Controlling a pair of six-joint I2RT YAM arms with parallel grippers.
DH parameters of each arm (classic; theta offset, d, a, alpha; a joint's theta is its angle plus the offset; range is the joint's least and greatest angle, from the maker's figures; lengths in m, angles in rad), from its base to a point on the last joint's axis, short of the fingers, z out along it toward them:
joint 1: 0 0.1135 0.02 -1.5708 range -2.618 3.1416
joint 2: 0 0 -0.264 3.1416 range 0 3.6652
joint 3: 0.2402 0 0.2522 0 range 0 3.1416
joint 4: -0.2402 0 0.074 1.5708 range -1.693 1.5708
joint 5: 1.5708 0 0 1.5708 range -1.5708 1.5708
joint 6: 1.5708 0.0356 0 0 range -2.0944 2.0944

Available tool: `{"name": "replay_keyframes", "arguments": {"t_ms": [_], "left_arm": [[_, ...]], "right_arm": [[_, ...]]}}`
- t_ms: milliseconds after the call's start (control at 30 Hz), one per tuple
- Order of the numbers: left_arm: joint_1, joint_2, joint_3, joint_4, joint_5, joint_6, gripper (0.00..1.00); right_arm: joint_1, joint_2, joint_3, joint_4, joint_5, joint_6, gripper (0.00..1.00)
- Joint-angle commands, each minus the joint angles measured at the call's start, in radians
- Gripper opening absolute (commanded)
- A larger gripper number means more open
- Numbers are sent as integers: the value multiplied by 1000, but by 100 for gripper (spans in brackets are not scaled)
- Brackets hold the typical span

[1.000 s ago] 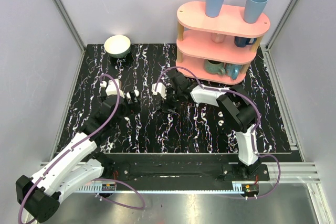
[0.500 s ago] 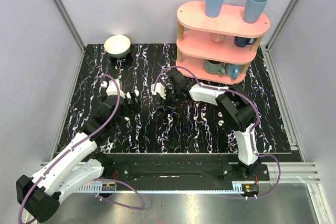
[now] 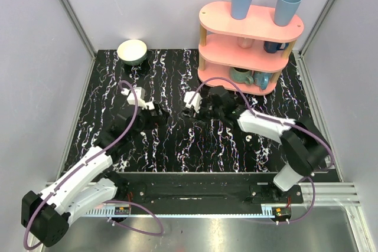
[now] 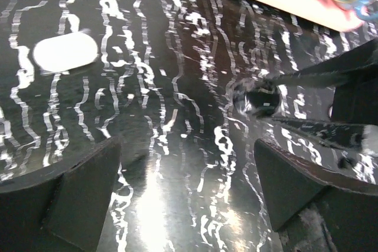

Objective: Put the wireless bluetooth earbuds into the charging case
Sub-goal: Pick up the charging case from the center of the board, then pass from the right arm to the left

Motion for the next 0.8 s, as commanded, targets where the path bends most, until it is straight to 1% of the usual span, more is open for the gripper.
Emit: {"name": "replay_keyframes", "arguments": {"t_ms": [0,67,100,133,167,233,300,367,433,467,533,700,767], "left_arm": [[7,13,-16,201,268,-11,99],[7,14,-39,269,336,-16,99],[7,14,-51,342,364,-24,99],[7,20,-69,373,409,-28,99],[7,25,-75,434,430,-34,99],[7,43,-83,490,495,-45,99],[7,57,-88,569,560,-63,99],[7,82,-92,643,594,-76,99],[7,109,-88,671,641,-94,99],[7,117,-89,698,655,-102,99],[7,138,-88,717,689,-132,99],[7,187,-69,787,818,-149,98],[5,209,-60,780,838,-146,97]], "right_arm": [[39,-176,-79,147,105,79,9],[62,-261,-159,198,150,76,10],[88,-288,-185,221,187,73,10],[100,-340,-208,254,208,66,10],[117,-366,-234,255,230,60,10],[156,-434,-248,232,284,56,10],[180,-474,-282,241,336,43,10],[208,-517,-317,261,388,27,9],[223,-543,-329,268,394,4,10],[228,-551,-340,273,443,-1,10],[236,-568,-349,285,460,-13,9],[242,-595,-391,342,457,-24,10],[242,-604,-394,342,456,-26,10]]}}
